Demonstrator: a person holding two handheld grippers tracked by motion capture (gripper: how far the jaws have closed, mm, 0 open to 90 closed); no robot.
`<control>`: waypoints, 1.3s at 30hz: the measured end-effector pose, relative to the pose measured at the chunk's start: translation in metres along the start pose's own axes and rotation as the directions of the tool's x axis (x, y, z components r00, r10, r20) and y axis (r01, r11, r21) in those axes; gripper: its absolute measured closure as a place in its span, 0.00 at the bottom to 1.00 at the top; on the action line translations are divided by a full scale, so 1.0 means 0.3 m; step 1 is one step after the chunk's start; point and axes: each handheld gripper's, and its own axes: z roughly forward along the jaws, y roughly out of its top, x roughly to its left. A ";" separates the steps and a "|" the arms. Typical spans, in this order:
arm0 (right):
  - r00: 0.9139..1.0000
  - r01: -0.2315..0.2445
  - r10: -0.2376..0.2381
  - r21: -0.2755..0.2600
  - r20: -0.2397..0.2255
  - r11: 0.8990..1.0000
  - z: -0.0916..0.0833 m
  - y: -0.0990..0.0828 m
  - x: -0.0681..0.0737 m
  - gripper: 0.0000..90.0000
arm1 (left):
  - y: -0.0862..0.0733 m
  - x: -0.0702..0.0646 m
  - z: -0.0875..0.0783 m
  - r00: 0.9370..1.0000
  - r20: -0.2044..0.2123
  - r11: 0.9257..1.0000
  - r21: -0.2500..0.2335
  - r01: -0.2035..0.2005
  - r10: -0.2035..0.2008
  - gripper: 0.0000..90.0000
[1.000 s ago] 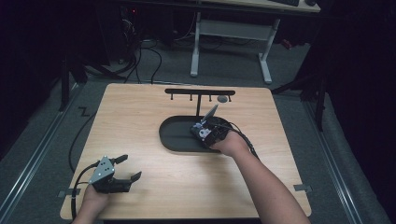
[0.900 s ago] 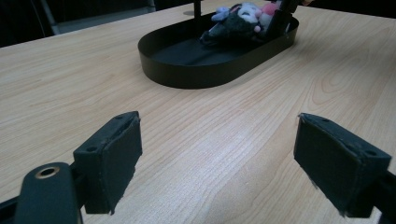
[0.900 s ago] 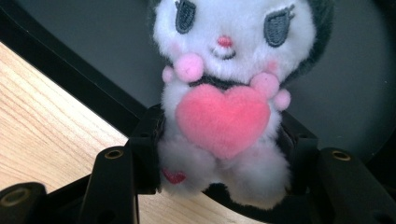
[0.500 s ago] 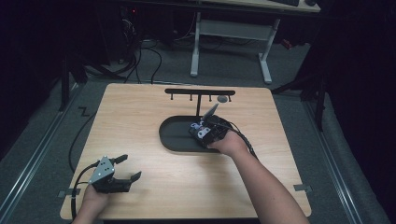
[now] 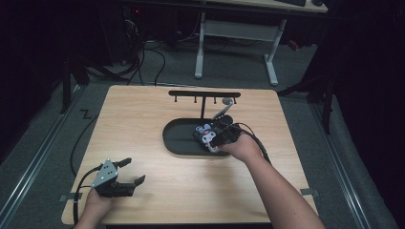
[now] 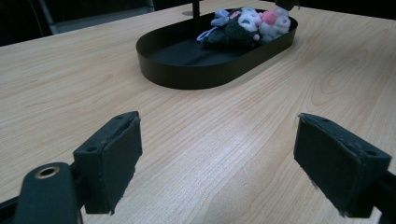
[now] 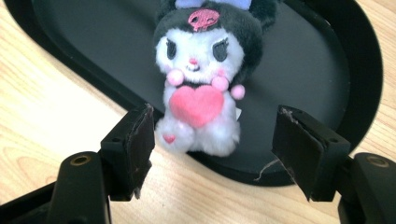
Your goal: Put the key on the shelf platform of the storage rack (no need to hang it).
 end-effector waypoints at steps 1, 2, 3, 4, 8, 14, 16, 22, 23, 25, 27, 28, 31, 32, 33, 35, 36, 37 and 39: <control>1.000 0.002 -0.002 -0.005 0.001 1.000 -0.006 -0.005 0.000 0.33 | 0.000 0.000 0.001 1.000 0.001 1.000 0.000 0.002 -0.002 0.18; 1.000 0.002 -0.002 -0.009 0.003 1.000 -0.014 -0.011 0.001 0.33 | 0.000 -0.001 0.001 1.000 -0.001 1.000 0.000 0.003 -0.003 0.18; 1.000 -0.004 0.004 -0.023 -0.002 1.000 -0.019 -0.019 0.001 0.33 | 0.000 -0.001 0.002 1.000 -0.001 1.000 0.001 0.002 -0.002 0.18; 1.000 -0.015 0.015 -0.027 -0.007 1.000 -0.025 -0.027 0.003 0.33 | 0.001 -0.002 0.002 1.000 0.000 1.000 0.002 0.001 -0.001 0.18; 1.000 0.025 -0.025 -0.042 -0.007 0.999 -0.034 -0.066 0.007 0.33 | 0.001 -0.003 0.003 1.000 0.000 1.000 0.007 0.000 0.000 0.18; 1.000 0.017 -0.016 -0.115 0.004 0.993 -0.055 -0.134 -0.001 0.33 | 0.001 -0.006 0.008 1.000 0.001 1.000 0.008 -0.005 0.005 0.18; 1.000 -0.007 0.007 -0.147 -0.004 0.989 -0.059 -0.160 -0.012 0.34 | 0.002 -0.007 0.009 1.000 0.002 1.000 0.009 -0.006 0.005 0.18; 0.999 -0.037 0.033 -0.198 -0.023 0.979 -0.057 -0.241 -0.035 0.32 | 0.003 -0.008 0.013 1.000 0.003 1.000 0.013 -0.007 0.007 0.18; 0.999 -0.046 0.041 -0.206 -0.028 0.978 -0.057 -0.255 -0.037 0.32 | 0.003 -0.008 0.014 1.000 0.001 1.000 0.011 -0.006 0.006 0.18; 0.999 -0.049 0.043 -0.217 -0.030 0.975 -0.059 -0.283 -0.040 0.32 | 0.003 -0.009 0.015 1.000 0.001 1.000 0.012 -0.006 0.006 0.18; 0.998 -0.052 0.045 -0.236 -0.038 0.970 -0.058 -0.312 -0.041 0.32 | 0.003 -0.009 0.016 1.000 -0.001 1.000 0.015 -0.007 0.007 0.18; 0.998 -0.062 0.053 -0.241 -0.045 0.969 -0.057 -0.326 -0.039 0.32 | 0.003 -0.009 0.016 1.000 -0.001 1.000 0.015 -0.007 0.007 0.18; 0.997 -0.062 0.046 -0.260 -0.067 0.964 -0.050 -0.370 -0.040 0.32 | 0.003 -0.010 0.017 1.000 -0.003 1.000 0.019 -0.013 0.013 0.18; 0.996 -0.064 0.046 -0.269 -0.072 0.961 -0.047 -0.385 -0.041 0.32 | 0.003 -0.010 0.017 1.000 -0.004 1.000 0.021 -0.013 0.014 0.18; 0.996 -0.069 0.049 -0.283 -0.077 0.957 -0.043 -0.401 -0.041 0.31 | 0.003 -0.009 0.017 1.000 -0.005 1.000 0.022 -0.013 0.013 0.18; 0.994 -0.082 0.057 -0.307 -0.089 0.948 -0.036 -0.431 -0.040 0.30 | 0.003 -0.009 0.018 1.000 -0.006 1.000 0.023 -0.014 0.014 0.18; 0.995 -0.079 0.053 -0.327 -0.089 0.942 -0.032 -0.447 -0.041 0.29 | 0.003 -0.009 0.019 1.000 -0.007 1.000 0.024 -0.015 0.015 0.18; 0.995 -0.082 0.056 -0.345 -0.086 0.935 -0.027 -0.462 -0.039 0.28 | 0.003 -0.010 0.019 1.000 -0.008 1.000 0.026 -0.017 0.017 0.18; 0.996 -0.073 0.050 -0.388 -0.070 0.919 -0.019 -0.493 -0.034 0.27 | 0.002 -0.011 0.018 1.000 -0.009 0.999 0.030 -0.020 0.020 0.18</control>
